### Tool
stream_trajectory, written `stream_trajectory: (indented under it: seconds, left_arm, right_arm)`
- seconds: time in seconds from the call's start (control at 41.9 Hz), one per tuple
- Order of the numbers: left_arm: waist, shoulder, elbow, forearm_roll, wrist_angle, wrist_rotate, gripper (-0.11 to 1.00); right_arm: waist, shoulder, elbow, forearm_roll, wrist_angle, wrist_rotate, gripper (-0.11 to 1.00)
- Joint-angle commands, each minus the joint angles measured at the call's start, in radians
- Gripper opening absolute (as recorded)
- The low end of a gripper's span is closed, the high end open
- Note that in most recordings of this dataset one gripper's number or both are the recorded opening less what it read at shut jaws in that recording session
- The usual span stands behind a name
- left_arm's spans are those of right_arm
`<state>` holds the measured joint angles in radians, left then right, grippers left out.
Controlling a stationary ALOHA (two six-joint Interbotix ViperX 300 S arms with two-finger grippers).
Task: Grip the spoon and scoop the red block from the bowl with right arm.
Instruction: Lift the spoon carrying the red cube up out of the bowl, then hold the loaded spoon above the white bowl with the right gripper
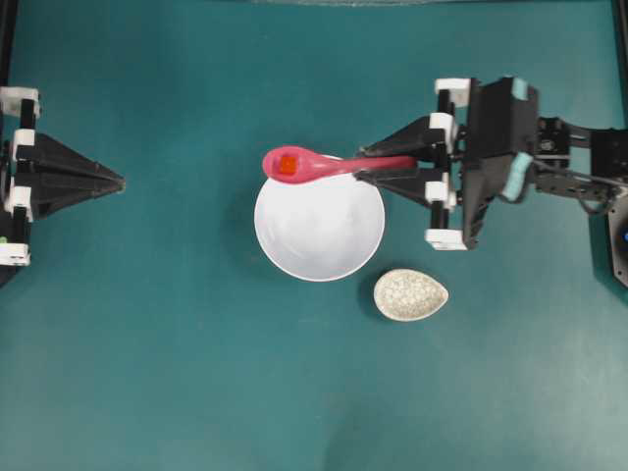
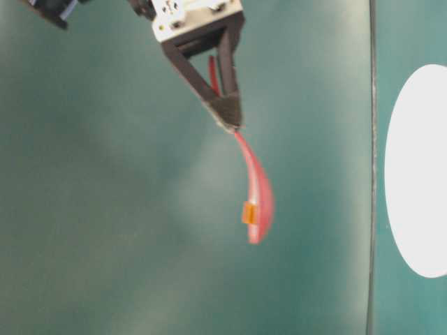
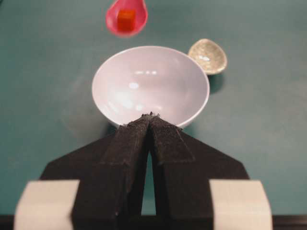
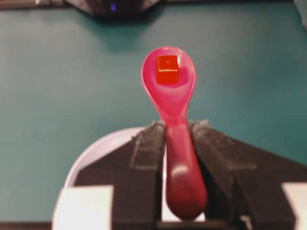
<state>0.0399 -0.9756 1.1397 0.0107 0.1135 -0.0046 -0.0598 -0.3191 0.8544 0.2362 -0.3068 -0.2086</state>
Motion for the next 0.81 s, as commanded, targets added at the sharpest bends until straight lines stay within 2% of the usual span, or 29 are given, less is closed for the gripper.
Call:
stream_trajectory:
  seconds: [0.0,0.549,0.787]
  left_arm:
    - [0.003,0.003,-0.021,0.003,0.0,-0.002,0.0]
    - [0.003,-0.043,-0.029,0.003,0.048,0.014,0.0]
    - [0.002,-0.049,-0.031,0.003,0.049,0.014,0.0]
  right_arm:
    - [0.006,-0.043,0.003,0.002,-0.046,0.002,0.24]
    - [0.012,-0.181,0.087,0.0,-0.064,0.034,0.24]
    - [0.012,-0.181,0.086,0.0,-0.025,0.035,0.24]
